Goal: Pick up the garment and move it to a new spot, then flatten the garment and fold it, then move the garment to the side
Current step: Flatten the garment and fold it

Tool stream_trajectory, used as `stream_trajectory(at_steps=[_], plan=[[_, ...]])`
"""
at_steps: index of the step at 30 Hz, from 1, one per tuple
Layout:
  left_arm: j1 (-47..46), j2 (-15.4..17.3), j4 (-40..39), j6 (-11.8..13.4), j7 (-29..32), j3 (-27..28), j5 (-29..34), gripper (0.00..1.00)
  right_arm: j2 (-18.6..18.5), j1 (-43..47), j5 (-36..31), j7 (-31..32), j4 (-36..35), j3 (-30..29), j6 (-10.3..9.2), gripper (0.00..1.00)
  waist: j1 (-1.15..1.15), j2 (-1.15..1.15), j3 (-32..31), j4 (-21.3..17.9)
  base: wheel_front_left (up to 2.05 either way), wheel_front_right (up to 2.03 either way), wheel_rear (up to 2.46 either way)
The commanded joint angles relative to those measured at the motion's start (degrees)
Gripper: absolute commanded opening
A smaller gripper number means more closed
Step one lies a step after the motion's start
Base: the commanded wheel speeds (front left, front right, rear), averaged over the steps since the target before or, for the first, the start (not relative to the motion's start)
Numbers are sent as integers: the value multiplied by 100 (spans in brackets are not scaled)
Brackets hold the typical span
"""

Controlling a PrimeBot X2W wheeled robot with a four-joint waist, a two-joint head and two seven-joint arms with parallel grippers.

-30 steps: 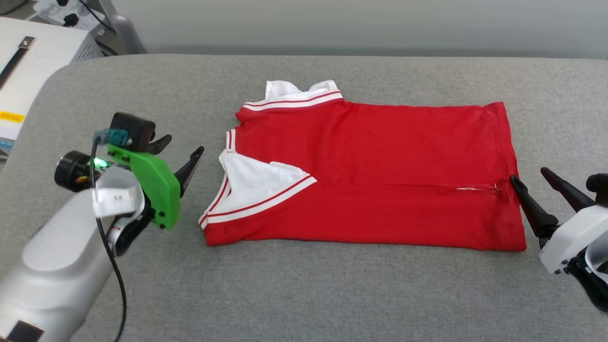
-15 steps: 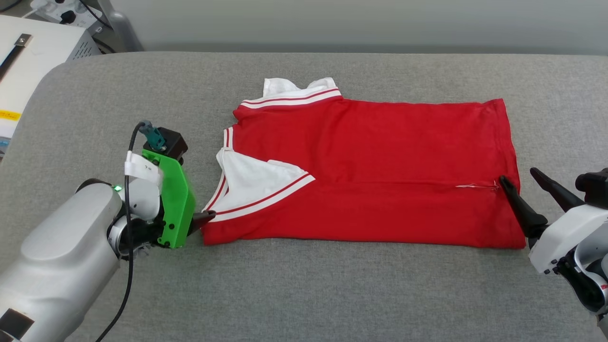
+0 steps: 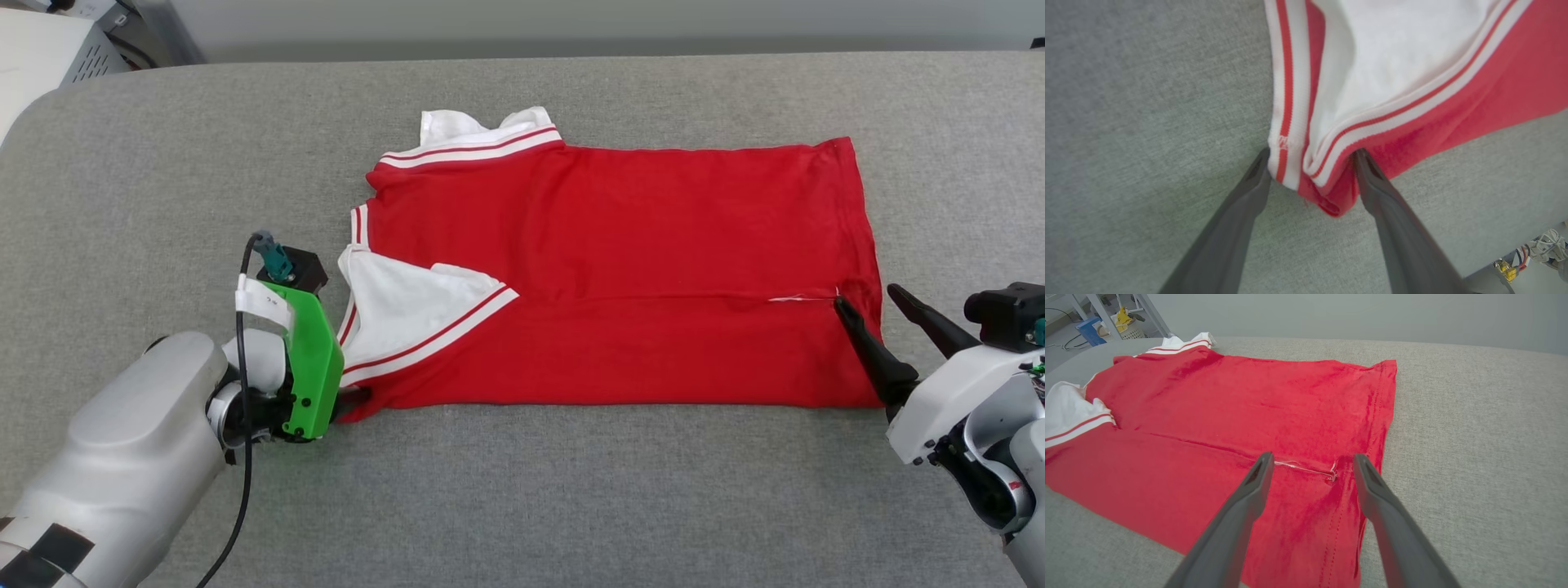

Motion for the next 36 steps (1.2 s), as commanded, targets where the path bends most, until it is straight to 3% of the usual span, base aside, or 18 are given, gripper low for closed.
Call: stream_trajectory(at_steps=[1, 2, 3, 4, 5, 12, 19, 23, 28, 36], plan=[[127, -87, 121, -14, 5, -177, 45, 100, 0, -101, -21, -7, 24, 9, -5, 100, 0, 0, 0, -16, 0, 0, 0], [138, -91, 149, -14, -26, -195, 24, 97, -7, -111, -16, -4, 30, 7, -5, 100, 0, 0, -10, -16, 0, 0, 0], [150, -99, 179, -14, -88, -210, -3, 37, -16, -131, -17, -2, 34, 4, -5, 100, 0, 0, -28, -16, 0, 0, 0], [156, -106, 185, -14, -142, -229, -19, 9, -29, -151, -25, -2, 31, 3, -5, 100, 0, 0, -45, -14, 0, 0, 0], [161, -109, 177, -14, -220, -252, -40, 0, -56, -178, -40, -4, 19, 2, -5, 100, 0, 0, -73, -4, 0, 0, 0], [-25, 80, -190, -14, -799, -504, 115, 0, -441, -452, -249, 484, -268, 38, -5, 100, 0, 0, -249, 55, 0, 0, 0], [-234, 344, -685, -14, -1272, -644, 289, 0, -1109, -644, 11, 2617, -798, 309, -5, 100, 0, 0, -352, 117, 0, 0, 0], [-281, 430, -895, -14, -1381, -700, 354, 0, -1274, -697, 176, 3749, -896, 350, -5, 100, 0, 0, -316, 136, 0, 0, 0], [-347, 450, -1016, -14, -1446, -735, 440, 0, -1098, -697, 350, 4407, -725, 295, -5, 100, 0, 0, -169, 198, 0, 0, 0], [-408, 434, -1065, -1, -1516, -725, 470, 0, -535, -726, 166, 4431, 95, 369, -5, 100, 0, 0, 88, 281, 0, 0, 0]])
